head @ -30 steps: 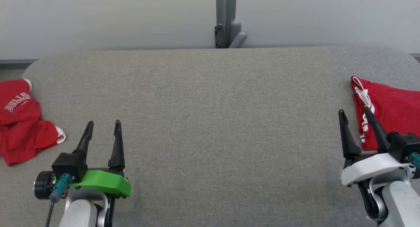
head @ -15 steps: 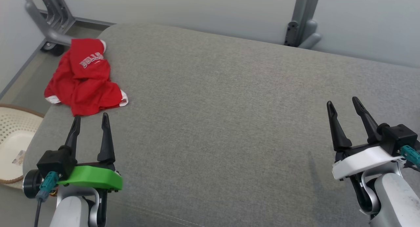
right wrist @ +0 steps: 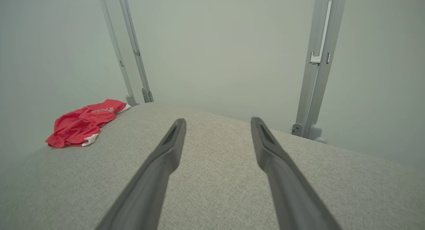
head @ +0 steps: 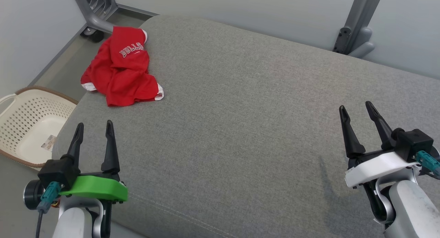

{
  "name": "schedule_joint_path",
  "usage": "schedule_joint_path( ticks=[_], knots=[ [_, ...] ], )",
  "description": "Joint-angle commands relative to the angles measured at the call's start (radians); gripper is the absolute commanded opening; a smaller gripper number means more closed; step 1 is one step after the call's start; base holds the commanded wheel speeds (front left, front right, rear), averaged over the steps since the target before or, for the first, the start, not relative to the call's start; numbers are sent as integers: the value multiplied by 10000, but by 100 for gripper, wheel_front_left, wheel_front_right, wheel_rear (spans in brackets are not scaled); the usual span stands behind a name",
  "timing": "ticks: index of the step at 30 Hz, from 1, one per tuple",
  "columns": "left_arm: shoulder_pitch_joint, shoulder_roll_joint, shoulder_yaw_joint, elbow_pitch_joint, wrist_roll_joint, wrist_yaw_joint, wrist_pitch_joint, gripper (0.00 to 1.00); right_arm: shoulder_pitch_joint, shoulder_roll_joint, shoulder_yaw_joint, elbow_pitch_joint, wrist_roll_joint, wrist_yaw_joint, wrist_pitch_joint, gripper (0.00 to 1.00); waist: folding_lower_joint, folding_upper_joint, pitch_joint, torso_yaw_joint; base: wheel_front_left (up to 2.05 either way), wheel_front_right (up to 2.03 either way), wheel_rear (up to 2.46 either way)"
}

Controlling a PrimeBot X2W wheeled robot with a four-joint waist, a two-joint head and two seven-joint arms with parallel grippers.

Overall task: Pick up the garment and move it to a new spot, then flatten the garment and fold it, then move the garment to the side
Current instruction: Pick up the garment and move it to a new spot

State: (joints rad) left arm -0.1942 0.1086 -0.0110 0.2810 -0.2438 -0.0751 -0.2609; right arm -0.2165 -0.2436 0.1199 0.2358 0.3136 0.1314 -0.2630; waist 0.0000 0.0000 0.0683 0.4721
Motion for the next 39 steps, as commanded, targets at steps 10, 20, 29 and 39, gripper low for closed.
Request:
schedule_joint_path(
  ticks=[10, 20, 29, 39],
  knots=[
    [-201, -165, 150, 39, 284, -100, -26, 100, -143, -98, -105, 60, 119, -15, -44, 100, 0, 0, 22, 54, 0, 0, 0],
    [-1774, -179, 236, -10, 348, -246, -23, 100, -741, -400, -33, -389, -29, -15, 204, 100, 0, 0, 1117, -327, 0, 0, 0],
    [-4646, 275, 196, 3252, -331, -468, 334, 100, -1538, -782, 290, -1127, -185, -15, 711, 100, 0, 0, 2820, -1381, 0, 0, 0],
    [-6940, 815, 274, 7626, -1218, -553, 590, 100, -2148, -1267, 437, -1709, -87, -15, 988, 100, 0, 0, 4545, -2385, 0, 0, 0]
  ],
)
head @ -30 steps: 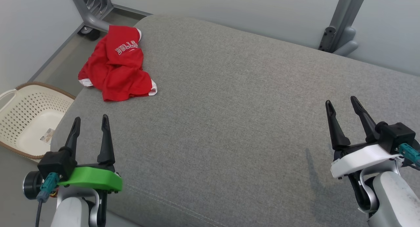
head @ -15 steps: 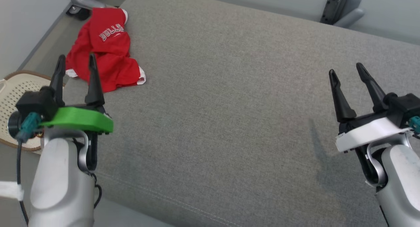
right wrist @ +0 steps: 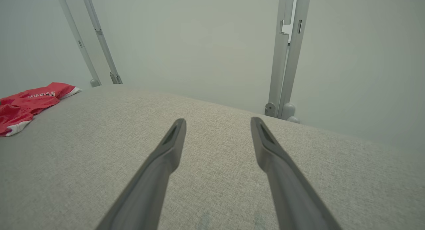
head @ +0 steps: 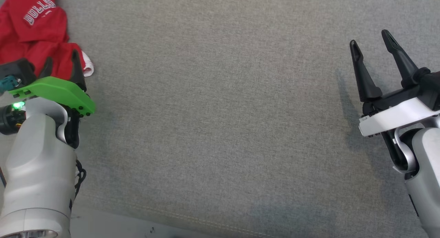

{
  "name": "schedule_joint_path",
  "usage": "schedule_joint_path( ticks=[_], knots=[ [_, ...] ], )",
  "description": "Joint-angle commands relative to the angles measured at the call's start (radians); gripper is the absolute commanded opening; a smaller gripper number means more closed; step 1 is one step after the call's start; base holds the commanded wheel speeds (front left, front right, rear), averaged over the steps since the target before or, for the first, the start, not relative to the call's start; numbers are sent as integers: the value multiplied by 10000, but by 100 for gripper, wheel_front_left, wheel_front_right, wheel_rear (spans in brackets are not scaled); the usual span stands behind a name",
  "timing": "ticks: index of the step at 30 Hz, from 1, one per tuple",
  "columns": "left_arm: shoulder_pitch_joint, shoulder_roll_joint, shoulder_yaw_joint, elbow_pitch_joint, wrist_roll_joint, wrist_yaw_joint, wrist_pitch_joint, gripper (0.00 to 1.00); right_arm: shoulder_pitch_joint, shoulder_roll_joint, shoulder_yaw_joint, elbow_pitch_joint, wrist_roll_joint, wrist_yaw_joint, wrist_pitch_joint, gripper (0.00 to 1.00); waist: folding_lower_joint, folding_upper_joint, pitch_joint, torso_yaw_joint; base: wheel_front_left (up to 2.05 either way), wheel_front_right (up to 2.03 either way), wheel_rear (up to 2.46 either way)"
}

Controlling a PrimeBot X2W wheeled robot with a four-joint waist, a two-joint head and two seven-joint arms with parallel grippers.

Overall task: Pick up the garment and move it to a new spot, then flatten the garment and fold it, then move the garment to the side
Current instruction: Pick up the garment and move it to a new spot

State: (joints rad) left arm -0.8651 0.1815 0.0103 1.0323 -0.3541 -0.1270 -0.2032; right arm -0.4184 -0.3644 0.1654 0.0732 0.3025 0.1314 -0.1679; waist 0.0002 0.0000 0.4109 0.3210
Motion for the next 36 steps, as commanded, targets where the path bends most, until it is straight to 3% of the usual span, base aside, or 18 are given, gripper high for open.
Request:
schedule_joint_path(
  ticks=[1, 7, 8, 9, 10, 17, 22, 29, 36],
  knots=[
    [-366, 179, 60, 408, -139, -36, 60, 100, -207, -120, -7, -185, 24, -15, 62, 100, -2, 0, 1286, -939, 0, 0, 0],
    [-1014, 360, 103, 1677, -677, -48, 417, 100, -408, -366, -168, -742, 29, -15, 233, 100, -2, 0, 1978, -1150, 0, 0, 0],
    [-1071, 350, 66, 1807, -697, -49, 525, 49, -408, -396, -210, -812, 27, -15, 244, 100, -2, 0, 2042, -1148, 0, 0, 0],
    [-1105, 413, 51, 1914, -732, -50, 521, 12, -391, -408, -246, -870, 16, -15, 254, 100, -2, 0, 2084, -1139, 0, 0, 0],
    [-1092, 424, 46, 2003, -780, -50, 517, 0, -362, -407, -274, -919, 1, -15, 286, 100, -2, 0, 2105, -1135, 0, 0, 0],
    [-904, 730, 29, 2227, -744, 71, -253, 0, -163, -195, -474, -861, 14, -15, 152, 100, -2, 0, 1743, -1082, 0, 0, 0],
    [-622, 1055, 59, 1451, -536, 121, -597, 0, 75, -5, -623, -623, -31, -15, -67, 100, -2, 0, 1072, -1062, 0, 0, 0],
    [1053, 1139, 768, -1797, -26, 576, -607, 0, 456, 422, -697, -211, -33, -15, -424, 100, -2, 0, -116, -1269, 0, 0, 0],
    [2986, 750, 1271, -4824, 637, 923, -609, 0, 911, 754, -765, 105, -12, -15, -647, 100, -2, 0, -1047, -1581, 0, 0, 0]
  ],
)
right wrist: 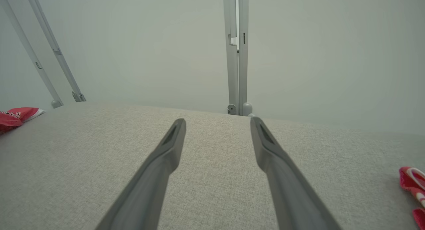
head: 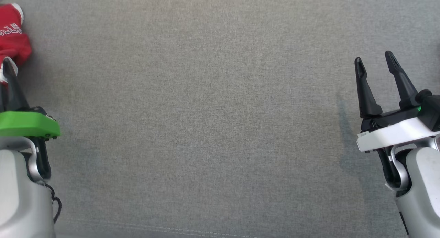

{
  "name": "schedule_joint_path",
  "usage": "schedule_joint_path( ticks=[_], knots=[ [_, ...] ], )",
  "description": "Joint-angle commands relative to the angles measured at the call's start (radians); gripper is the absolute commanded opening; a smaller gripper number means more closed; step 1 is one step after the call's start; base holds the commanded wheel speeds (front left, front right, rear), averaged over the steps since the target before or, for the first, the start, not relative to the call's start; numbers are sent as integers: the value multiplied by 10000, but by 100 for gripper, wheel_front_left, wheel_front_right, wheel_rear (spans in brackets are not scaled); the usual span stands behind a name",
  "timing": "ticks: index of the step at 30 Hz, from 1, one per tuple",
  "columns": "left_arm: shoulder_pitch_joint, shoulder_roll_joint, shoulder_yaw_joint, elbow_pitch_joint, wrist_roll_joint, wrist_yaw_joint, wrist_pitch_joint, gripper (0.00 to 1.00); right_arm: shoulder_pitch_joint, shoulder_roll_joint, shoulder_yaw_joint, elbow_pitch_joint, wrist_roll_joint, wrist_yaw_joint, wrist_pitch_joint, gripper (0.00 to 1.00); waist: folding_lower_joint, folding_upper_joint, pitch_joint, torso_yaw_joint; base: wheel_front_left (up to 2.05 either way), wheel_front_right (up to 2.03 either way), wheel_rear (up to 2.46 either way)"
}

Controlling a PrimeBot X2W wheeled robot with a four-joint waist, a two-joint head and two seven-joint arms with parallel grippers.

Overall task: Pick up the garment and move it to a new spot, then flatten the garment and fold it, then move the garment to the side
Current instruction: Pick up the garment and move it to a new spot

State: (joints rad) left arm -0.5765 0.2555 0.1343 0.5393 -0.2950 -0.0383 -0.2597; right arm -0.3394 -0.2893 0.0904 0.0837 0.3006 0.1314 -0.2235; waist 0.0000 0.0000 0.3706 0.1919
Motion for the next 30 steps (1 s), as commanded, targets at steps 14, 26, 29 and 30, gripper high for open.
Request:
schedule_joint_path(
  ticks=[14, 26, 29, 30],
  knots=[
    [3009, -729, -961, -5094, 1318, 305, 283, 0, 732, 563, 111, 270, -23, -15, -303, 100, 0, 0, -1859, -1647, 0, 0, 0],
    [2434, -1467, -3275, -5347, 1521, -371, 1260, 0, 618, 881, 213, 331, 154, -15, -415, 100, 0, 0, -1709, -3727, 0, 0, 0],
    [2149, -1699, -3934, -4836, 1409, -529, 1282, 0, 646, 969, 198, 375, 173, -15, -415, 100, 0, 0, -1469, -4137, 0, 0, 0],
    [2031, -1767, -4173, -4675, 1334, -582, 1278, 0, 642, 993, 205, 386, 187, -14, -420, 100, 0, 0, -1367, -4262, 0, 0, 0]
  ],
)
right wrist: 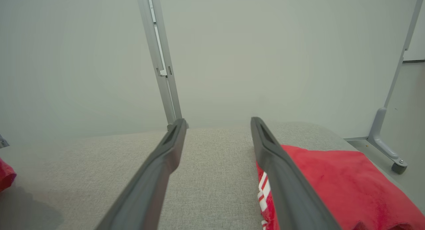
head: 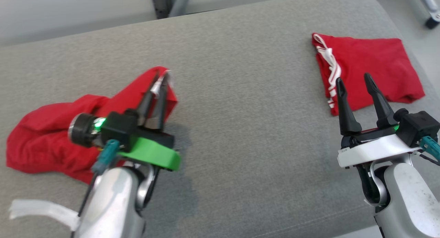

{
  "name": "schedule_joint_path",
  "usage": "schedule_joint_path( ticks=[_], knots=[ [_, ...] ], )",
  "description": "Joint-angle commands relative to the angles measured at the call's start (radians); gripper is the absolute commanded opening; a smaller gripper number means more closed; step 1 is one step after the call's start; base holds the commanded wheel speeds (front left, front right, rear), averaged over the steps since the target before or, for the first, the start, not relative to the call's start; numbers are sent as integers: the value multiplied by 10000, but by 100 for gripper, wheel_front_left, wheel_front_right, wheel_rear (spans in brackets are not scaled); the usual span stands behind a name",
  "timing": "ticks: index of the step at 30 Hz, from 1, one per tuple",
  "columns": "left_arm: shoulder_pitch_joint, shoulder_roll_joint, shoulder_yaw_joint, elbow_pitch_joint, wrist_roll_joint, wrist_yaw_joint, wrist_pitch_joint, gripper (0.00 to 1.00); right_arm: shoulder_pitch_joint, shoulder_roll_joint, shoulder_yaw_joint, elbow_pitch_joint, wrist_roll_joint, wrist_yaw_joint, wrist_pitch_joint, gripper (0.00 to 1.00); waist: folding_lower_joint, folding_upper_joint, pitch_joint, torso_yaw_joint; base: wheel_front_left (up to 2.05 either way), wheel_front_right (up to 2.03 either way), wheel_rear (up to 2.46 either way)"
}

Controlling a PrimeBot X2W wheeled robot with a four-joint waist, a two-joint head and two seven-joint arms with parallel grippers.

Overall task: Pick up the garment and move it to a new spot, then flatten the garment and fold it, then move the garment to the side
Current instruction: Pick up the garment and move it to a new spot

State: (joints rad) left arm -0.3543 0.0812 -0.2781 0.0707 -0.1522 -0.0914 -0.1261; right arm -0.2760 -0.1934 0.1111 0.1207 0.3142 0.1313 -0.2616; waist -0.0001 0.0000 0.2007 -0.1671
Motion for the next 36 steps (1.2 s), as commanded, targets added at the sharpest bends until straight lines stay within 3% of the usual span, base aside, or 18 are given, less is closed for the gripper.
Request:
schedule_joint_path(
  ticks=[1, 8, 14, 15, 16, 17, 25, 36],
  knots=[
    [-312, -76, -267, 169, -121, -76, -95, 0, 11, 54, 0, 40, 58, -12, -44, 100, 1, 0, 413, -792, 0, 0, 0],
    [-1337, -260, -1754, 973, -452, -143, -109, 0, -251, 225, -70, -77, 169, -12, -53, 100, 1, 0, 1288, -1362, 0, 0, 0],
    [-1804, -280, -2261, 2214, -734, -40, -210, 0, -417, 425, -91, -135, 202, -12, -55, 100, 1, 0, 1737, -1493, 0, 0, 0],
    [-1847, -286, -2353, 2393, -805, -7, -299, 19, -434, 441, -116, -136, 190, -12, -55, 100, 1, 0, 1788, -1472, 0, 0, 0],
    [-1894, -285, -2484, 2574, -856, 58, -347, 49, -434, 453, -151, -133, 188, -12, -55, 100, 1, 0, 1824, -1433, 0, 0, 0],
    [-1947, -286, -2604, 2705, -927, 114, -428, 100, -443, 466, -161, -108, 191, -12, -56, 100, 1, 0, 1846, -1396, 0, 0, 0],
    [-2132, -287, -2920, 3240, -1337, 507, -1021, 100, -441, 353, -275, 15, 83, -12, -57, 100, 1, 0, 1527, -781, 0, 0, 0],
    [-1458, 454, -1193, 3261, -1831, 1397, -1375, 100, -191, 58, -140, 145, 14, -12, -57, 100, 1, 0, 726, 297, 0, 0, 0]
  ],
)
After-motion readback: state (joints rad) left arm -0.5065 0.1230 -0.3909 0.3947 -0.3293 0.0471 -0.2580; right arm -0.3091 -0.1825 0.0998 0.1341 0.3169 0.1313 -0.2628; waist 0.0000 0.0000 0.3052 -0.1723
